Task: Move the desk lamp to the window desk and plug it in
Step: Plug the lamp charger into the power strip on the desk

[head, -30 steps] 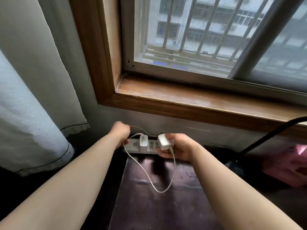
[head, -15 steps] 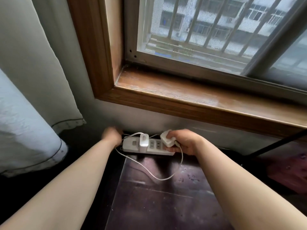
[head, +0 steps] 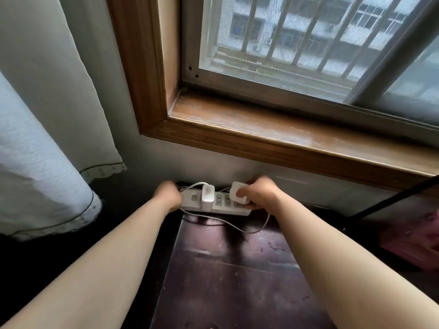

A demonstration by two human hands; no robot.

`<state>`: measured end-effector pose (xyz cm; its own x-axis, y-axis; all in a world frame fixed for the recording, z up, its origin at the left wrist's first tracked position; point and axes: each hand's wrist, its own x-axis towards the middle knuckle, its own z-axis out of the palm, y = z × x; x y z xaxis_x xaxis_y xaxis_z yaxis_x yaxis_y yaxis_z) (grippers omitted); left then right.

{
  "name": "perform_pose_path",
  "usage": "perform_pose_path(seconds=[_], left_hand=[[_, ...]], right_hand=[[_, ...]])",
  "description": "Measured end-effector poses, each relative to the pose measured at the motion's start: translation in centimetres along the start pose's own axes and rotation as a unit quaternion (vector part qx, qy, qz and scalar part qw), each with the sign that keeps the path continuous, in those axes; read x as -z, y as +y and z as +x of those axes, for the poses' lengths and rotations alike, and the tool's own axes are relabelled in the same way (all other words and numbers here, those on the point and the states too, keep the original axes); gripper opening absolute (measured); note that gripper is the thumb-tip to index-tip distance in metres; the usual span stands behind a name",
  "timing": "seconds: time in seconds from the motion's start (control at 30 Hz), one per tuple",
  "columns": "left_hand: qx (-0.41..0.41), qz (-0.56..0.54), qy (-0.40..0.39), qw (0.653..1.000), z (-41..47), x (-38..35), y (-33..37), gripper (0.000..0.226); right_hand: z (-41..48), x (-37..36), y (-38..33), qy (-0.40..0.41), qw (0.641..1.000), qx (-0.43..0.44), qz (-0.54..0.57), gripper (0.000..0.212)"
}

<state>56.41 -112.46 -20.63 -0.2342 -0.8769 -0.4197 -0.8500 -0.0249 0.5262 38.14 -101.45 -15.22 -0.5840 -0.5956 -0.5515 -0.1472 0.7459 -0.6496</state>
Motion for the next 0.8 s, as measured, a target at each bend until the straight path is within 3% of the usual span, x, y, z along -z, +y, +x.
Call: perform_pose_path(seconds=[0.17, 0.3, 0.63, 0.8], left_hand=[[-0.009, -0.052, -0.006, 0.999, -0.8, -0.1, -0.2, 0.042], [-0.014, -0.041, -0.011, 0.999, -1.4, 0.1, -0.4, 0.039], [-0.014, -0.026, -0.002, 1.0, -1.7, 0.0, -0.1, 0.045], [-0.012, -0.028, -0.009, 1.0, -2.0, -0.1, 0.0, 0.048]], right_hand=[[-0.4, -0.4, 0.4, 0.024, 0.998, 0.012, -0.061, 0.033], [-0.5, -0.7, 0.6, 0.033, 0.99, 0.043, -0.131, 0.04], [-1.3, -1.7, -0.1, 0.067, 0.961, 0.116, -0.24, 0.024], [-1.3, -1.8, -0.9, 0.073, 0.94, 0.151, -0.297, 0.029]])
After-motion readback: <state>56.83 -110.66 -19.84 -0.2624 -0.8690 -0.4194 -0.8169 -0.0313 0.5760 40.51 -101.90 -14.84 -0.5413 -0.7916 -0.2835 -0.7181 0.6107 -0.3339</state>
